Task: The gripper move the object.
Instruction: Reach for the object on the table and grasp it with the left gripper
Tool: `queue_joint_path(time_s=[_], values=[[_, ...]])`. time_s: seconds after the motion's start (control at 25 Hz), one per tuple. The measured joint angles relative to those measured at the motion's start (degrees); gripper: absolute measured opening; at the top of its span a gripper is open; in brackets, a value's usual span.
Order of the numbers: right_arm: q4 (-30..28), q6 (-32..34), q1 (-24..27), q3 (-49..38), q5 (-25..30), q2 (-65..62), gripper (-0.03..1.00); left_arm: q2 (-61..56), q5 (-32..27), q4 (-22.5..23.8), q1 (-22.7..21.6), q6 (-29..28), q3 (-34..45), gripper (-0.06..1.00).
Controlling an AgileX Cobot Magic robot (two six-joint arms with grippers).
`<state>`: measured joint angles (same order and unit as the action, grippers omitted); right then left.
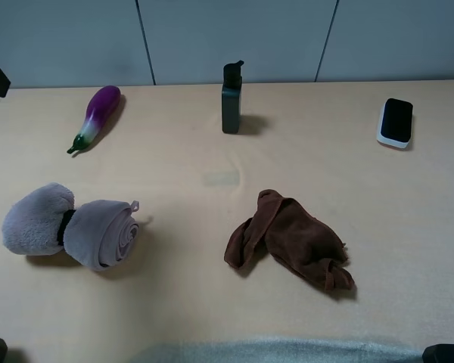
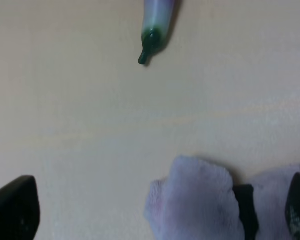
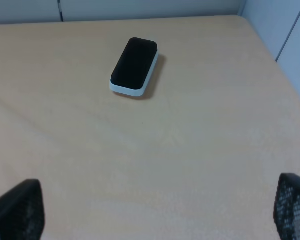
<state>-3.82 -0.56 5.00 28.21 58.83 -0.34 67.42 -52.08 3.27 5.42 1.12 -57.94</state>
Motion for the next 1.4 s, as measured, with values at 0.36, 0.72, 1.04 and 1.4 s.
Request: queue_joint_path(time_s=[0.36, 0.72, 1.04, 1.4], values=[[0.00, 0.00, 0.00, 0.00, 0.00, 0.00, 0.69, 12.20, 0.02, -0.16, 0.00, -2.55, -7.73, 0.98], [0.00, 0.00, 0.00, 0.00, 0.00, 0.00, 0.69, 23.43, 0.07, -0.16, 0.00, -2.91, -16.38, 0.98], [0.00, 0.00, 0.00, 0.00, 0.00, 0.00, 0.69, 31.94, 0.07, 0.03, 0.00, -2.97, -23.27, 0.98], [0.00, 0.00, 0.00, 0.00, 0.00, 0.00, 0.69, 41.06, 0.14, 0.08, 0.00, -3.13, -30.14, 0.98]])
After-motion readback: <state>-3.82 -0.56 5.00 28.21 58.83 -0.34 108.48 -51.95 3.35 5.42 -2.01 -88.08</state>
